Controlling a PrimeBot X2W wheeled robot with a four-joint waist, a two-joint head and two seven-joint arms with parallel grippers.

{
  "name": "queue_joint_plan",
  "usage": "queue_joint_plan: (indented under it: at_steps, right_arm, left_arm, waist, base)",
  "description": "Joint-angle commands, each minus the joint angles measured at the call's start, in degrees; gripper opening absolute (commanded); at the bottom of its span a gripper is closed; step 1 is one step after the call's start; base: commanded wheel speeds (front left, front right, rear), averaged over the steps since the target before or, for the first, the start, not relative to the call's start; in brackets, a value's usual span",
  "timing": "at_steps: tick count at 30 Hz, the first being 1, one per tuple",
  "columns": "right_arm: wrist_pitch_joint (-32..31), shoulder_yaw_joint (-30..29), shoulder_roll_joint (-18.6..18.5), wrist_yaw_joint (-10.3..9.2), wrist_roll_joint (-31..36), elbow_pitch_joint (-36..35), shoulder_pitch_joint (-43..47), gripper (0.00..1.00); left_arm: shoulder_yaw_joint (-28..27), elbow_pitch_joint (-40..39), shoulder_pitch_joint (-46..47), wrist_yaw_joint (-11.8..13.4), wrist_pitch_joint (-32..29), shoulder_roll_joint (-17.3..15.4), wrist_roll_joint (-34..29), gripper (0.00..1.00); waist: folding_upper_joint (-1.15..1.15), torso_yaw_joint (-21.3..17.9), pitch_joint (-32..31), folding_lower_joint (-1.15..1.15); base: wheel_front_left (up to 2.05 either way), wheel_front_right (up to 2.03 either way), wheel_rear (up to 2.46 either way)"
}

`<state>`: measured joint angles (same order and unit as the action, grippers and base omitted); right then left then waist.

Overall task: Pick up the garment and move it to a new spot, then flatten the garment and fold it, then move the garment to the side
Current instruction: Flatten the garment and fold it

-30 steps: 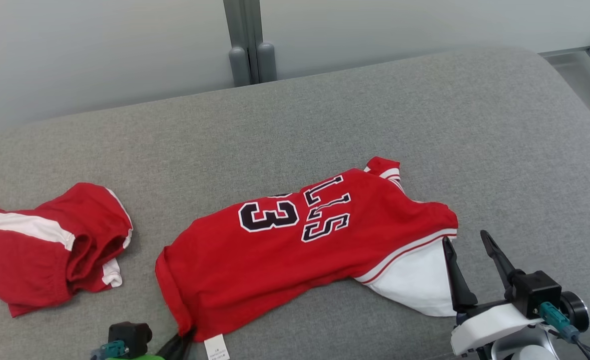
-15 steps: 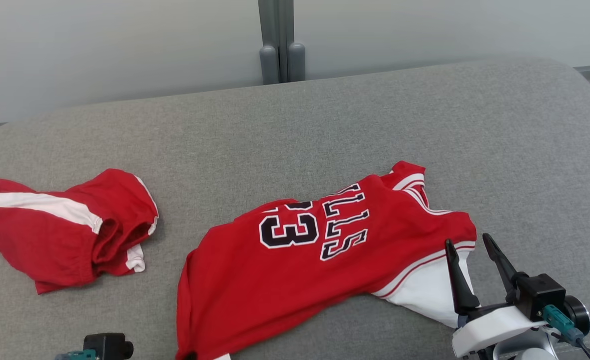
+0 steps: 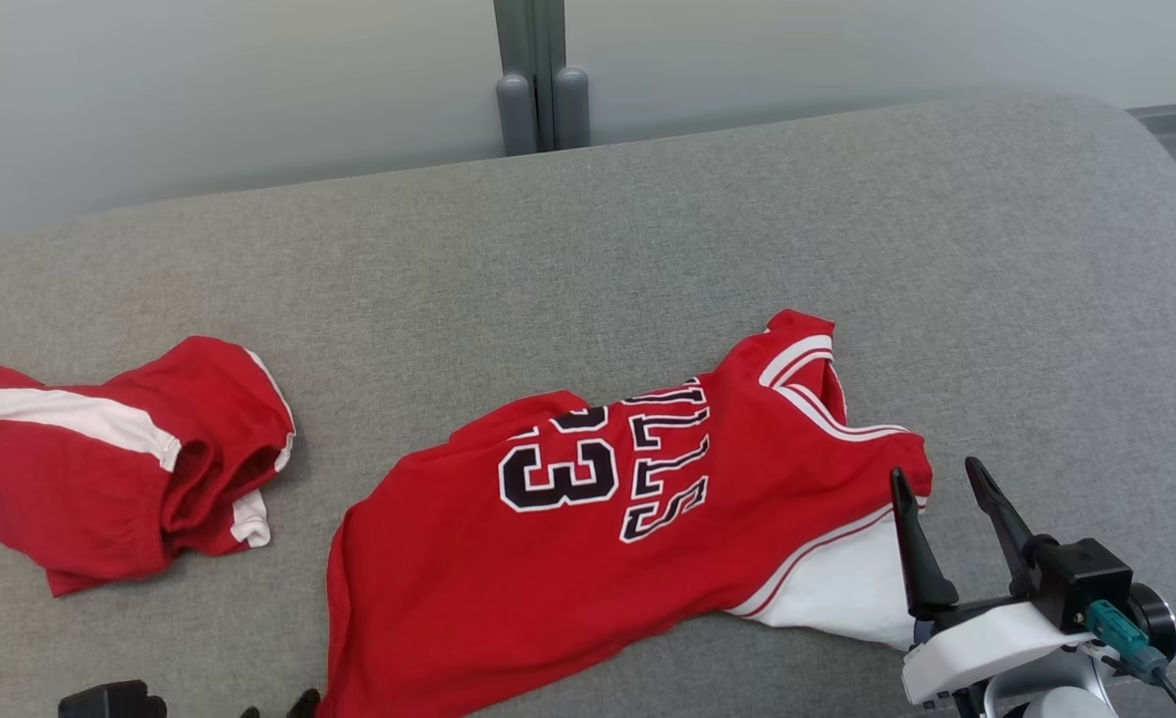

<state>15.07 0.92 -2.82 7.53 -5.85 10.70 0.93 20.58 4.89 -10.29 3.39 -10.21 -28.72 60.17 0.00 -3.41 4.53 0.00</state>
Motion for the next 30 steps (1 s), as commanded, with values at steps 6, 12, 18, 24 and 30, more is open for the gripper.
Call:
queue_joint_plan:
  at_steps: [6,12,18,24,30]
  right_arm:
    - [0.17,0.49,-0.12,-0.08,0.56,0.12,-0.52,1.00]
    - [0.16,1.12,-0.13,-0.08,0.85,0.12,-1.12,1.00]
    - [0.17,0.63,-0.12,-0.08,1.08,-0.25,-0.19,1.00]
    - [0.16,0.26,-0.12,-0.08,1.11,-0.03,0.26,1.00]
    - [0.16,-0.01,-0.13,-0.08,1.63,0.04,0.73,1.00]
  left_arm:
    - [0.28,-4.61,2.52,0.62,1.03,-0.14,-2.28,1.00]
    - [3.77,-4.00,5.14,1.70,-0.90,0.07,-5.61,1.00]
    - [5.70,0.93,5.05,1.56,0.00,0.28,-8.13,1.00]
    - [3.86,6.30,5.03,2.11,4.18,2.82,-7.11,0.00]
    - [1.30,8.46,3.28,0.15,5.87,5.57,-1.97,0.00]
  waist:
    - [0.00,-0.91,-0.24,0.00]
    - [0.00,-2.29,-0.51,0.00]
    - [0.00,-3.25,-0.62,0.00]
    - [0.00,-3.43,-1.04,0.00]
    - [0.00,-2.41,-1.67,0.00]
  base:
    - [0.00,0.00,0.00]
    - [0.00,0.00,0.00]
    - [0.00,0.00,0.00]
    - [0.00,0.00,0.00]
    - [0.00,0.00,0.00]
